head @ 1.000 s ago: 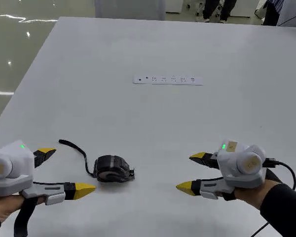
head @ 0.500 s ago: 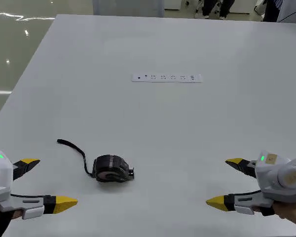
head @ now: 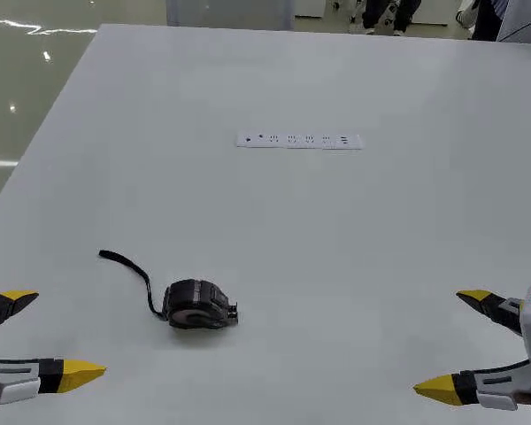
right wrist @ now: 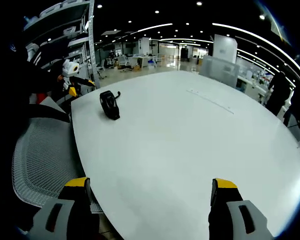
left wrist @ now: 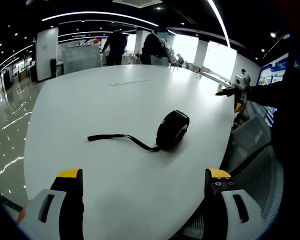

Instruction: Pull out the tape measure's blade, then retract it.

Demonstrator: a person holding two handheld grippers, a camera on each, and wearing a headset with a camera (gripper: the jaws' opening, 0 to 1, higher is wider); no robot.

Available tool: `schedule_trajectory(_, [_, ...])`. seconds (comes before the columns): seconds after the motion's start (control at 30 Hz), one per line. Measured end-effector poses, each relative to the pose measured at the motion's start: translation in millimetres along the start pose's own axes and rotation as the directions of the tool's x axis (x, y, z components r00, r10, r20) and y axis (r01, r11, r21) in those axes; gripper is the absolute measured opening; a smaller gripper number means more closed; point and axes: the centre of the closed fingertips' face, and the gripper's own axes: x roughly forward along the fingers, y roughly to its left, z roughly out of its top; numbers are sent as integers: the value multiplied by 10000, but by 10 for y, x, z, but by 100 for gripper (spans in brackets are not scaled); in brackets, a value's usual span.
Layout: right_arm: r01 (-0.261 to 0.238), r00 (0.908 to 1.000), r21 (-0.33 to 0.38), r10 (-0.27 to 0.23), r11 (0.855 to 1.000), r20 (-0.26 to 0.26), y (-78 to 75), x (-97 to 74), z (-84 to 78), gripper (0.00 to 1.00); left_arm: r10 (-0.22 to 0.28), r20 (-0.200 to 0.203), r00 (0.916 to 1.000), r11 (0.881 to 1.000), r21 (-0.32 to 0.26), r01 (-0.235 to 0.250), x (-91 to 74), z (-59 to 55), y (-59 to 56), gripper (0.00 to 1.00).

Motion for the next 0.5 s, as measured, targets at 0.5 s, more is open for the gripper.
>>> schedule_trajectory(0.5, [-103,9999,-26,103,9999,-42,34,-32,26,99,72,8,10000,10000,28,-72,-88,3,37,99])
